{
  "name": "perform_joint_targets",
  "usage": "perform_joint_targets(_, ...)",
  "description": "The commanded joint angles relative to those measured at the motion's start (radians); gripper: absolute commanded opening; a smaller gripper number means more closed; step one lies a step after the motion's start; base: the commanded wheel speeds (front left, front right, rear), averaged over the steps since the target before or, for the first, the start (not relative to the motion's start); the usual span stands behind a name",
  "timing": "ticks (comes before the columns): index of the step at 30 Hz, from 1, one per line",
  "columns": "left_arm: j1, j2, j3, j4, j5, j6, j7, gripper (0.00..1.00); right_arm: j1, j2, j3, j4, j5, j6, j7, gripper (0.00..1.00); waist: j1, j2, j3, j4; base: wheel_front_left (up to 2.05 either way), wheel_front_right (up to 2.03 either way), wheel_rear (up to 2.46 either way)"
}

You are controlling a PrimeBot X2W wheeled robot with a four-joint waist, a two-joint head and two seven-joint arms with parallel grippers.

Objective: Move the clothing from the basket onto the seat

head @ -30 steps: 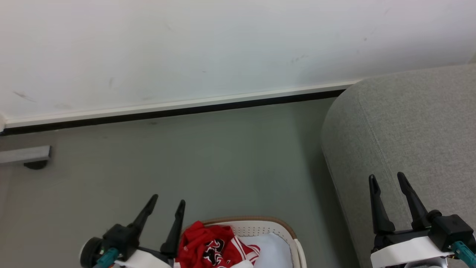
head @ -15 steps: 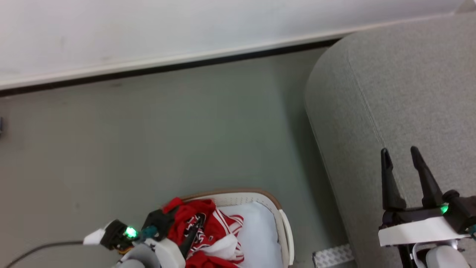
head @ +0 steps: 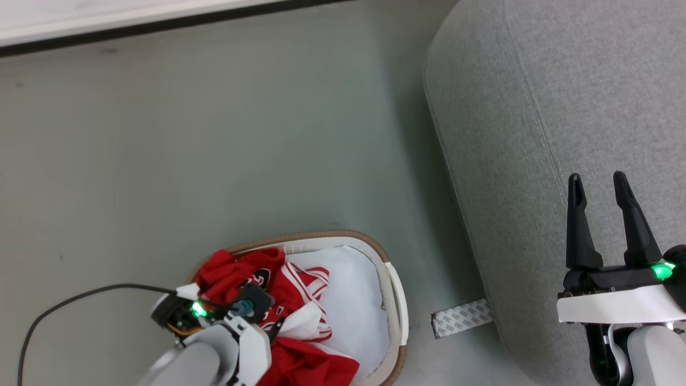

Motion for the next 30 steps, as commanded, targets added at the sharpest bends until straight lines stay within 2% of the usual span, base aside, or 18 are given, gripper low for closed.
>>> perform_joint_targets(1, -0.025, 0.009, -0.003, 0.010, 0.023, 0.003, 0.001, 1.00, -0.014, -0.001, -0.004, -0.003, 0.008, -0.002, -0.002, 1.00, -0.0001, 0.0000, 0.020, -0.012, 0.00, 0.00, 0.00)
perform_joint_targets(5, -0.062, 0.006, -0.058, 0.090, 0.079, 0.021, 0.016, 1.00, -0.028, -0.001, 0.008, -0.002, 0.023, -0.002, -0.002, 1.00, -0.0001, 0.0000, 0.051, -0.031, 0.00, 0.00, 0.00)
perform_joint_targets(9, -0.106, 0.000, -0.070, 0.158, 0.089, 0.046, 0.030, 1.00, -0.040, -0.001, 0.020, -0.007, 0.036, -0.002, -0.002, 1.00, -0.0001, 0.0000, 0.084, -0.056, 0.00, 0.00, 0.00)
perform_joint_targets(21, -0.175, 0.036, -0.108, 0.260, 0.094, 0.020, 0.093, 1.00, -0.060, -0.001, 0.041, -0.017, 0.090, -0.002, -0.002, 1.00, -0.0001, 0.0000, 0.197, -0.126, 0.00, 0.00, 0.00)
perform_joint_targets(27, -0.182, 0.043, -0.126, 0.277, 0.098, 0.038, 0.135, 1.00, -0.058, -0.001, 0.056, -0.025, 0.105, -0.002, -0.002, 1.00, -0.0001, 0.0000, 0.220, -0.146, 0.00, 0.00, 0.00)
perform_joint_targets(29, -0.177, 0.037, -0.130, 0.280, 0.097, 0.047, 0.140, 0.00, -0.055, -0.001, 0.056, -0.024, 0.104, -0.002, -0.002, 1.00, -0.0001, 0.0000, 0.220, -0.147, 0.00, 0.00, 0.00)
perform_joint_targets(30, -0.174, 0.033, -0.131, 0.280, 0.095, 0.050, 0.140, 0.00, -0.054, -0.001, 0.054, -0.023, 0.102, -0.002, -0.002, 1.00, -0.0001, 0.0000, 0.218, -0.146, 0.00, 0.00, 0.00)
